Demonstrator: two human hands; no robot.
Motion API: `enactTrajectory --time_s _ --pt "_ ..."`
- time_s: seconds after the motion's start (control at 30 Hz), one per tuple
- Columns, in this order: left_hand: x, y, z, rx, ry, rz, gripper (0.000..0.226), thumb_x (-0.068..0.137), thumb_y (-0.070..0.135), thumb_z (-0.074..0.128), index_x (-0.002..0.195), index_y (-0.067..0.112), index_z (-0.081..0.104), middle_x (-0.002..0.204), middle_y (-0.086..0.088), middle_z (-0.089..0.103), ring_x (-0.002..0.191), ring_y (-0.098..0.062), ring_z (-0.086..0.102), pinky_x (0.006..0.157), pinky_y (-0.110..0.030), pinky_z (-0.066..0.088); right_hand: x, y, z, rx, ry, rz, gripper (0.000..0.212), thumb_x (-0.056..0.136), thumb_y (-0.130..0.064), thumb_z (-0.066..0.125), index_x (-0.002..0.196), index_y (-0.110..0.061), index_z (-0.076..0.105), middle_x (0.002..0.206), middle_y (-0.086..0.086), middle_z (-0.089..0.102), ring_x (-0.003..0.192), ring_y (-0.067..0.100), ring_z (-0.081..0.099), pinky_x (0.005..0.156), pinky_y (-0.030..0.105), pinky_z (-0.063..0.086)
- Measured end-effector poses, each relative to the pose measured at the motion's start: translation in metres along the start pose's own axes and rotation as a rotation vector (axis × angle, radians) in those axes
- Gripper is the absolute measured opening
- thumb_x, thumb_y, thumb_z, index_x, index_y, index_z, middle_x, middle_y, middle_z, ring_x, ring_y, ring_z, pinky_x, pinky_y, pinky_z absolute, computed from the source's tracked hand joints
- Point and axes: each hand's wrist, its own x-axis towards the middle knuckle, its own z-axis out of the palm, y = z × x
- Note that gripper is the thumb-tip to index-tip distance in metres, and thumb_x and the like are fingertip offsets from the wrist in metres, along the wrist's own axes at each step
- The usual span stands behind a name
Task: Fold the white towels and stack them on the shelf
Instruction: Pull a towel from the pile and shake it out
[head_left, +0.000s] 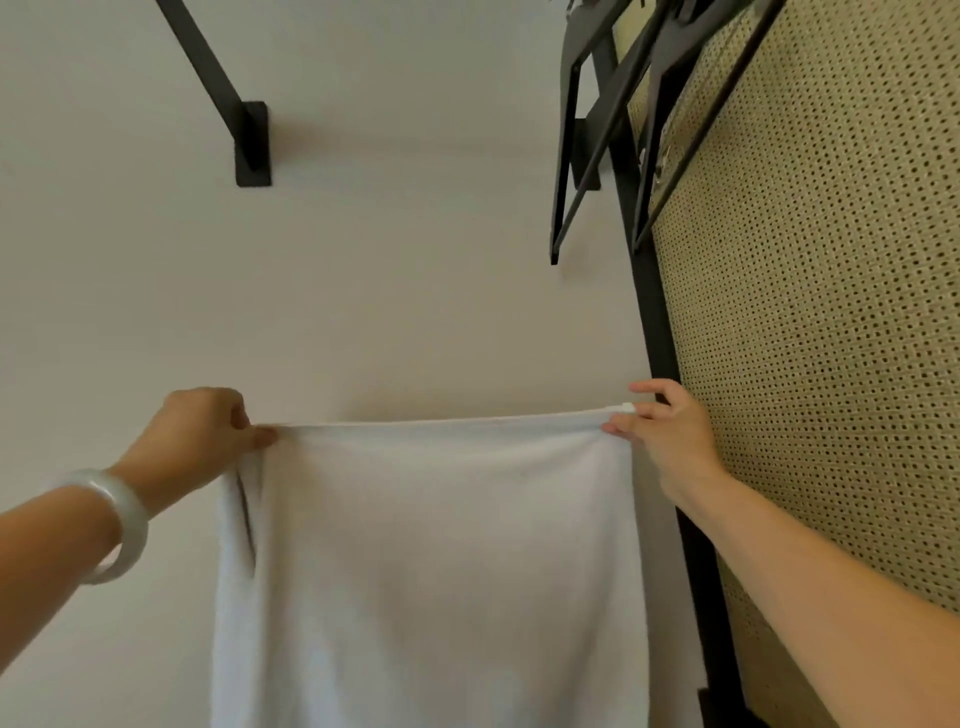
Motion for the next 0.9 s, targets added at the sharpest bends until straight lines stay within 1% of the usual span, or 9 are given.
enactTrajectory --time_s 0.1,0.2,0.33,0.43,0.5,0.6,0.7,0.83,0.9 --pt "-0.011 0.001 -0.003 -0.047 -0.045 0.014 0.029 0.081 0.02 0.076 0.066 0.01 0.054 0.066 -0.004 0.057 0.062 -0.015 0.047 0.051 -0.028 0.031 0.0 -0.002 0.004 -0.049 -0.032 0.012 0.031 0.076 0.008 0.078 0.094 -0.016 0.07 0.088 0.006 0.07 0.081 0.018 0.072 0.083 0.028 0.056" --pt "-0.03 -0.004 -0.006 -0.038 -0.208 0.155 0.028 0.078 0.015 0.076 0.069 0.019 0.049 0.064 0.005 0.054 0.057 -0.01 0.042 0.05 -0.02 0.033 -0.001 0.0 0.003 -0.091 -0.043 0.019 0.024 0.072 0.005 0.081 0.084 -0.014 0.072 0.087 0.008 0.07 0.084 0.023 0.067 0.085 0.034 0.054" --pt "-0.068 -0.015 0.003 0.006 -0.515 0.314 0.022 0.084 0.013 0.069 0.097 0.029 0.066 0.091 0.014 0.059 0.078 0.001 0.05 0.071 -0.013 0.04 -0.002 0.015 0.0 -0.107 -0.064 0.066 0.024 0.072 0.005 0.08 0.085 -0.013 0.072 0.092 0.013 0.072 0.087 0.026 0.069 0.082 0.031 0.057" --pt "-0.087 -0.017 0.009 0.0 -0.615 0.316 0.025 0.089 0.012 0.062 0.105 0.029 0.067 0.09 0.021 0.058 0.08 0.006 0.05 0.07 -0.006 0.036 0.001 0.028 0.006 -0.108 -0.078 0.096 0.025 0.072 0.006 0.08 0.085 -0.014 0.072 0.09 0.011 0.073 0.096 0.031 0.07 0.082 0.029 0.059" --pt "-0.091 -0.016 0.012 0.006 -0.678 0.296 0.021 0.09 0.012 0.058 0.104 0.025 0.068 0.092 0.015 0.064 0.083 0.002 0.054 0.074 -0.012 0.042 0.005 0.031 0.005 -0.117 -0.067 0.107 0.022 0.071 0.003 0.081 0.082 -0.015 0.074 0.087 0.009 0.074 0.098 0.032 0.07 0.084 0.032 0.055" --pt "-0.095 -0.018 0.012 0.057 -0.759 0.257 0.014 0.091 0.013 0.056 0.098 0.015 0.068 0.095 0.0 0.067 0.09 -0.018 0.06 0.081 -0.032 0.048 0.007 0.032 0.008 -0.146 -0.095 0.126 0.023 0.068 -0.005 0.084 0.081 -0.023 0.078 0.084 0.003 0.076 0.097 0.029 0.071 0.086 0.037 0.056" --pt "-0.097 -0.019 0.015 0.038 -0.688 0.167 0.013 0.089 0.015 0.062 0.098 0.014 0.071 0.096 0.001 0.069 0.092 -0.018 0.062 0.083 -0.032 0.051 0.004 0.031 0.007 -0.171 -0.116 0.137 0.026 0.066 -0.008 0.085 0.082 -0.028 0.078 0.085 0.001 0.077 0.097 0.028 0.071 0.087 0.039 0.058" --pt "-0.088 -0.013 0.018 -0.081 -0.457 0.076 0.007 0.081 0.015 0.074 0.08 0.02 0.071 0.078 0.008 0.066 0.075 -0.008 0.059 0.063 -0.01 0.043 0.003 0.023 -0.004 -0.233 -0.109 0.135 0.021 0.068 -0.005 0.085 0.078 -0.022 0.078 0.083 0.002 0.076 0.096 0.028 0.069 0.09 0.042 0.057" --pt "-0.08 -0.01 0.012 -0.096 -0.339 0.076 0.015 0.078 0.016 0.079 0.073 0.025 0.068 0.072 0.01 0.064 0.069 -0.003 0.056 0.057 -0.009 0.039 0.002 0.015 -0.006 -0.221 -0.111 0.126 0.02 0.07 -0.001 0.085 0.076 -0.018 0.075 0.087 0.008 0.074 0.091 0.028 0.068 0.09 0.041 0.055"
